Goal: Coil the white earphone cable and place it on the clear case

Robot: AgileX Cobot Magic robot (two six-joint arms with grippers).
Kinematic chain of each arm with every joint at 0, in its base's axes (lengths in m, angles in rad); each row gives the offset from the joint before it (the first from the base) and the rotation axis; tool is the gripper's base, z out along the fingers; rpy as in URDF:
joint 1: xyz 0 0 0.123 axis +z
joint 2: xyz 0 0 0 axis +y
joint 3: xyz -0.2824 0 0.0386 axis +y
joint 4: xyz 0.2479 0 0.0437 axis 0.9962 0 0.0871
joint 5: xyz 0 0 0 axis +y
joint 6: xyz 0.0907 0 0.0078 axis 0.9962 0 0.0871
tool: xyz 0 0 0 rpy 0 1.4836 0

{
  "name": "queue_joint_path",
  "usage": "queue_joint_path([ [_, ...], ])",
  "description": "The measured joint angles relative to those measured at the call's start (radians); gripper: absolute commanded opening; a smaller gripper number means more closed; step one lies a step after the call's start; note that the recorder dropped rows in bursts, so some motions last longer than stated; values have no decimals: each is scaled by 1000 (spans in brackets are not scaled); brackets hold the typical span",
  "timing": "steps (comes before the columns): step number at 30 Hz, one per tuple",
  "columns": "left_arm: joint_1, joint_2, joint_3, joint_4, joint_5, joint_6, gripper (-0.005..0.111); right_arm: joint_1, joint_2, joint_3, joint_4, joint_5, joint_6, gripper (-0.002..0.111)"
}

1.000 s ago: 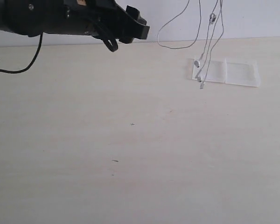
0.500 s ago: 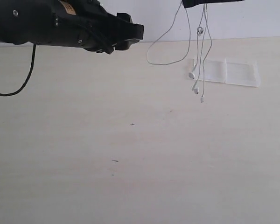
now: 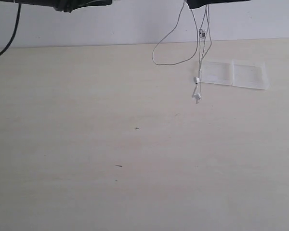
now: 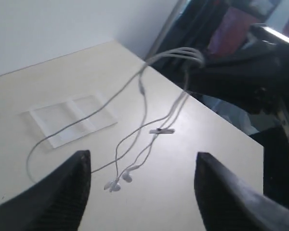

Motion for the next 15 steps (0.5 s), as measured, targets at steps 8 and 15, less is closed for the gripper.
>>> queue_joint_path([
  [8,-17,8,75,-130,58,318,60,0,0,0,119,5,-83,0],
  [15,-47,8,118,-229,82,585,60,0,0,0,337,10,-248,0],
])
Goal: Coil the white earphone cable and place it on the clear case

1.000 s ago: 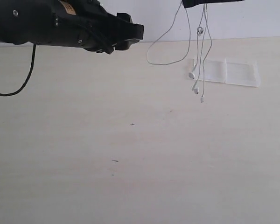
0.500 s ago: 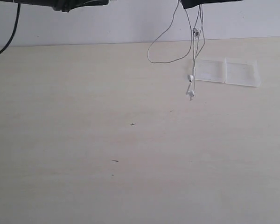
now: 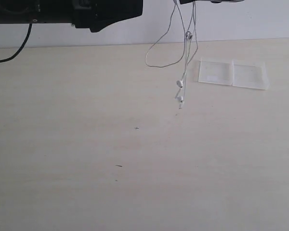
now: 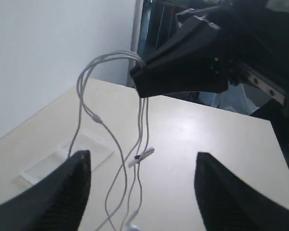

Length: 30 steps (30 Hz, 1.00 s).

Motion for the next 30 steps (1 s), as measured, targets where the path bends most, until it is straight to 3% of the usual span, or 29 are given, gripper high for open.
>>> queue_joint_path([
  [9,-9,4,0,-13,-17,177,62,0,0,0,17,19,-33,0],
  [16,-11,90,-35,-13,-84,189,80,0,0,0,67,33,-80,0],
  [26,-15,142,-120,-13,-147,188,80,0,0,0,103,49,-133,0],
  [30,-49,141,-138,-15,-142,188,80,0,0,0,106,49,-139,0],
])
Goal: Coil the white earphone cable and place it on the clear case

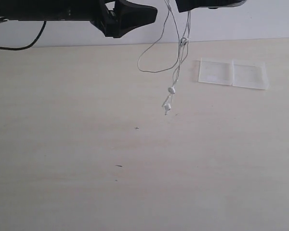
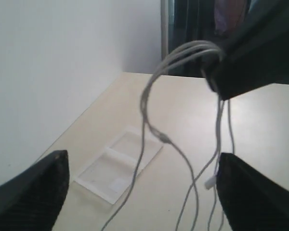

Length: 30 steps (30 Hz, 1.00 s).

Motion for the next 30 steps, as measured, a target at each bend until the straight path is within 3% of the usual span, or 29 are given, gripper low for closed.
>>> queue_joint_path([
  [7,-73,25,-43,0,-74,4,80,0,0,0,1,4,-7,0],
  [30,-76,142,-87,-2,49,-8,80,0,0,0,1,17,-13,0],
])
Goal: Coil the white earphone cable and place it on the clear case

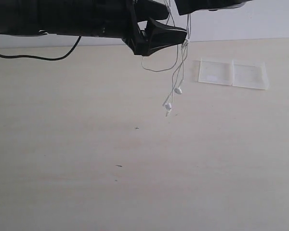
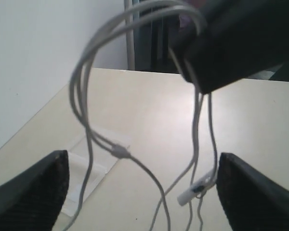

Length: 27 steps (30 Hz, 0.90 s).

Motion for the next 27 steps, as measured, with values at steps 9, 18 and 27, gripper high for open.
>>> queue_joint_path([
  [9,0,58,-2,0,-8,7,80,0,0,0,0,-39,-3,0],
  [18,0,85,-6,2,-11,9,80,0,0,0,0,-45,-6,0],
  [27,21,111,-103,0,58,11,80,0,0,0,0,-45,-6,0],
])
